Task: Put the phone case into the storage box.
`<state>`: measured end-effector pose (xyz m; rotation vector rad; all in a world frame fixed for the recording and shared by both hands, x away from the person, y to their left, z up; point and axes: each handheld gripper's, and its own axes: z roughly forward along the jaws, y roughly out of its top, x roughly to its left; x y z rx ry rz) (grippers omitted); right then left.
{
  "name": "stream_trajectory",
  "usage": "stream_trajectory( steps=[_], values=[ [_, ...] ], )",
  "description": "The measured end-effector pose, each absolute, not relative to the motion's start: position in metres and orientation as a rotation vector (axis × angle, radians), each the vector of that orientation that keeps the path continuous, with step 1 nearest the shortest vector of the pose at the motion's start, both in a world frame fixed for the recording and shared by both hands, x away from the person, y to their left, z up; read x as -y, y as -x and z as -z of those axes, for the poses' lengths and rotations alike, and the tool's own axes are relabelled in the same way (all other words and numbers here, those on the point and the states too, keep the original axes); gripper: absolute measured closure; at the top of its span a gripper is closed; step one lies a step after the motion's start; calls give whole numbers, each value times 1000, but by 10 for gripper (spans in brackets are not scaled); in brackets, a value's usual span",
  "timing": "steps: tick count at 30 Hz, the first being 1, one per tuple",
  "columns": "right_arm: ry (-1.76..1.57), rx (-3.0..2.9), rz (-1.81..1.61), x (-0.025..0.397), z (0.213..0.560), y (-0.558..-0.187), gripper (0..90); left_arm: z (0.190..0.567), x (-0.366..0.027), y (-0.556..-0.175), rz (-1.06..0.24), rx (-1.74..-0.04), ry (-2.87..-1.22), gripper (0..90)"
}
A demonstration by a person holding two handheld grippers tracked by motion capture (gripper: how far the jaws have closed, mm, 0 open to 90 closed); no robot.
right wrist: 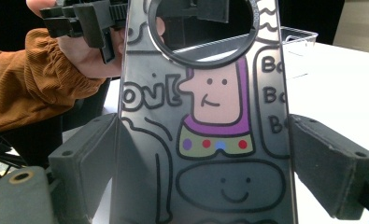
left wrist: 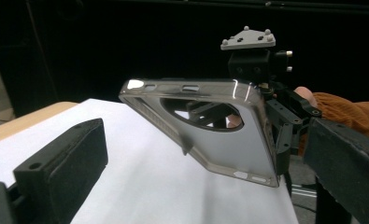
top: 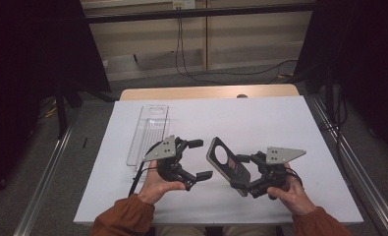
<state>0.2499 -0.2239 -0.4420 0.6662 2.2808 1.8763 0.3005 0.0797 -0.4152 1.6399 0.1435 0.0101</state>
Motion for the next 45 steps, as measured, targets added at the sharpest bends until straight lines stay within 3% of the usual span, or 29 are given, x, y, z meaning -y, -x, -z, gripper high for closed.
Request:
stream_trajectory(
  steps=[23,45],
  values=[
    [-628,-2323,-1889,219,444,-250,120,426,-58,-314,105,-66,-1625,12],
    [-568,-2357,-1903,214,443,-247,120,427,-54,-309,130,-20,-1623,44]
  ],
)
